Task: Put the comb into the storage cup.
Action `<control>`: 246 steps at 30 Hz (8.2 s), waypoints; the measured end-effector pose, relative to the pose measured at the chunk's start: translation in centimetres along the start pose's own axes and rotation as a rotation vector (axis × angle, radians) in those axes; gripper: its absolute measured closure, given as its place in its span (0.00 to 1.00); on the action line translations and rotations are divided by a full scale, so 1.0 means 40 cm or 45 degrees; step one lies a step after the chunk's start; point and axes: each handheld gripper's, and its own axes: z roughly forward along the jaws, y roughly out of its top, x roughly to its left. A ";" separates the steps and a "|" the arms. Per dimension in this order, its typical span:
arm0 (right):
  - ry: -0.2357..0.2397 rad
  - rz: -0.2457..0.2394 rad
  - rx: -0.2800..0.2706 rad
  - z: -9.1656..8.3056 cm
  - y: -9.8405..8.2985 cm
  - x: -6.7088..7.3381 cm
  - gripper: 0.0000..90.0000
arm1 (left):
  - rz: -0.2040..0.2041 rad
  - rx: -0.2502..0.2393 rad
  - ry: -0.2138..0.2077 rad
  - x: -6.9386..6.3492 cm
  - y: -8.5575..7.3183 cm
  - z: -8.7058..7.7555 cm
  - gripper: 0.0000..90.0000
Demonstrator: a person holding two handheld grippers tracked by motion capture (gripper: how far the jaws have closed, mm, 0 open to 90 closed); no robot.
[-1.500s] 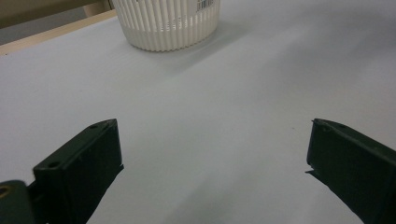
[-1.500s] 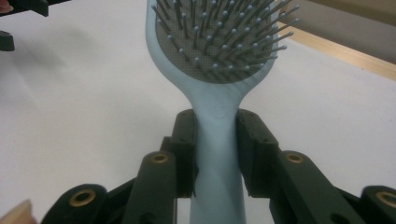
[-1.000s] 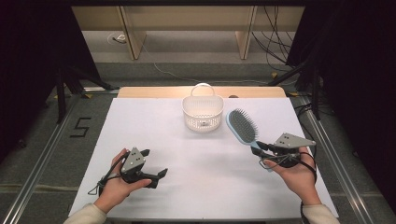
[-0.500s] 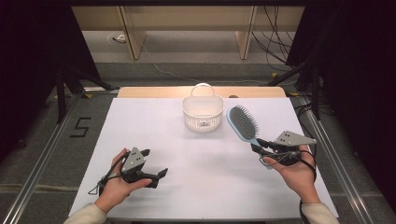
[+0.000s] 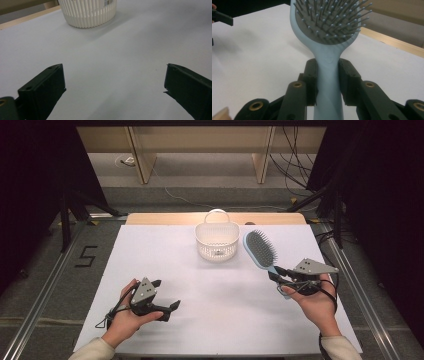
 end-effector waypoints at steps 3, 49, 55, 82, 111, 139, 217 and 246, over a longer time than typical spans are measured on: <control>-0.005 0.004 -0.004 0.004 0.001 -0.002 0.78 | 0.003 -0.001 -0.001 -0.001 0.000 0.000 0.03; -0.095 0.064 -0.081 0.046 0.041 0.005 0.78 | -0.002 -0.003 0.004 0.001 0.001 0.000 0.03; -0.100 0.069 -0.087 0.048 0.045 0.006 0.78 | -0.005 -0.003 0.003 0.001 0.001 0.000 0.03; -0.088 0.083 -0.108 0.069 0.059 0.007 0.78 | -0.006 -0.004 0.005 0.002 0.000 0.000 0.03; -0.087 0.084 -0.127 0.082 0.076 0.013 0.78 | -0.006 -0.003 0.004 0.002 0.000 0.000 0.03; -0.073 0.077 -0.138 0.099 0.090 0.025 0.78 | -0.003 -0.002 0.001 0.002 0.001 0.000 0.03; -0.036 0.053 -0.163 0.157 0.141 0.056 0.78 | -0.004 0.003 -0.001 0.001 0.000 0.000 0.04; -0.033 0.067 -0.179 0.182 0.156 0.057 0.78 | -0.009 0.001 -0.002 0.001 0.001 0.000 0.04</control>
